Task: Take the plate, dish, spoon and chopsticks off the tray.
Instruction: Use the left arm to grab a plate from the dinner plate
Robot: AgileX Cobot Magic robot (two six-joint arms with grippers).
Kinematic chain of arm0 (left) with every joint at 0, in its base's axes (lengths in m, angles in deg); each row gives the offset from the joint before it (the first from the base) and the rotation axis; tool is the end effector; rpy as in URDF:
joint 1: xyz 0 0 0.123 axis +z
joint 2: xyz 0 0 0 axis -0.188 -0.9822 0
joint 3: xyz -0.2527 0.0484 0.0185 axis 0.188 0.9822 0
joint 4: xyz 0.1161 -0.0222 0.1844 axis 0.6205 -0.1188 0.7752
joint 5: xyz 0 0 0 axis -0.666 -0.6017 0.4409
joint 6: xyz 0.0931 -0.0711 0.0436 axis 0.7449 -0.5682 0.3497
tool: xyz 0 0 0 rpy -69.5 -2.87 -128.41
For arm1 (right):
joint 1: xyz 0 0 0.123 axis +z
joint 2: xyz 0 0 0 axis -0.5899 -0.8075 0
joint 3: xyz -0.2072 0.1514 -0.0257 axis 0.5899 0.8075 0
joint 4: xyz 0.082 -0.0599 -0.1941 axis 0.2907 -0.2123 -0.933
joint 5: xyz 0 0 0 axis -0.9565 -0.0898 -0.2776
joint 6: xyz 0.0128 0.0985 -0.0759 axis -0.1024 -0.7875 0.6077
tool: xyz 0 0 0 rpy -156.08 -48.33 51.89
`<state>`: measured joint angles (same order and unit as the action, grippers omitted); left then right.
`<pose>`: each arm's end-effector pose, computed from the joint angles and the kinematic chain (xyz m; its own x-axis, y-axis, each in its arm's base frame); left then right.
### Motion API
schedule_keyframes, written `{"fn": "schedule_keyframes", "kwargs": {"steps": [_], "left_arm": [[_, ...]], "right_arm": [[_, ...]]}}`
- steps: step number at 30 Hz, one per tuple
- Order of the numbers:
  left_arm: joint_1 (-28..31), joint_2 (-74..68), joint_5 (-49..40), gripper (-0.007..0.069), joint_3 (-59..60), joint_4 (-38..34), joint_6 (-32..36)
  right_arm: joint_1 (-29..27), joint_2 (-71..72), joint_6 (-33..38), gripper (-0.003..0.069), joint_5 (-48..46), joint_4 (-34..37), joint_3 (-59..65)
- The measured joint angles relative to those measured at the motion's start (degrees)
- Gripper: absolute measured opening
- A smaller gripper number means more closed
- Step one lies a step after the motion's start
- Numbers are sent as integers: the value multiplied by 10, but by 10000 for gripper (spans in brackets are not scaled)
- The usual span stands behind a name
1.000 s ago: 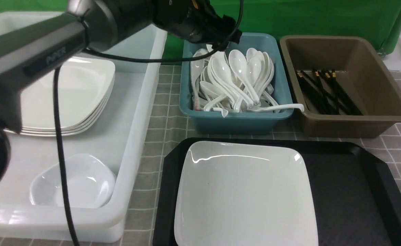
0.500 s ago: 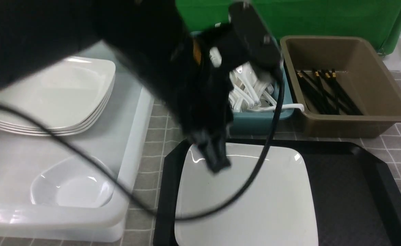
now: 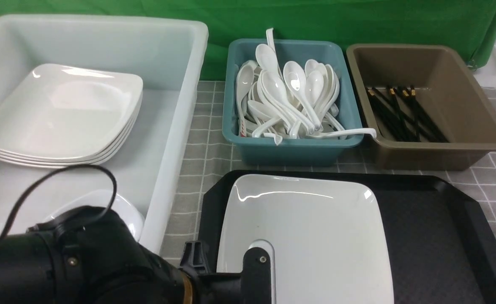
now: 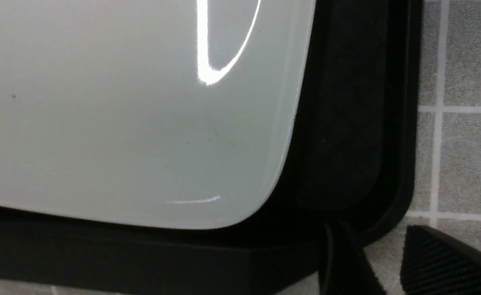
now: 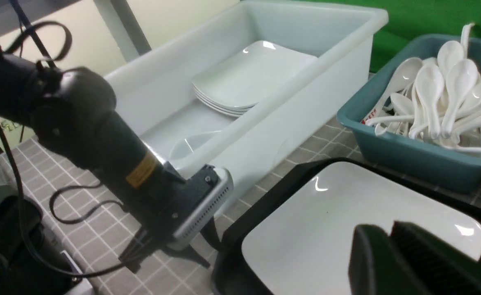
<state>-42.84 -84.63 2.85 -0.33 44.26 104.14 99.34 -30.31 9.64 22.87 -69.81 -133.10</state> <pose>0.1407 -0.1913 0.1661 0.0845 0.9509 -0.2976 0.9701 -0.0104 0.2423 0.0487 0.0353 0.3592 -0.2586 0.0828 -0.9624 -0.7287 0.6374 0.2506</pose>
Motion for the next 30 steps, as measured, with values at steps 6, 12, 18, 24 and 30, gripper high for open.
{"fn": "schedule_keyframes", "kwargs": {"steps": [6,12,18,24,30], "left_arm": [[0,0,77,423,23,60,12],[0,1,129,435,44,105,14],[0,1,142,413,51,110,22],[0,1,156,389,51,109,26],[0,1,160,368,51,103,26]], "right_arm": [[0,0,-10,91,2,13,0],[0,0,-12,91,2,17,0],[0,0,-13,91,2,19,0],[0,0,-13,91,2,19,0],[0,0,-13,91,2,19,0]]}}
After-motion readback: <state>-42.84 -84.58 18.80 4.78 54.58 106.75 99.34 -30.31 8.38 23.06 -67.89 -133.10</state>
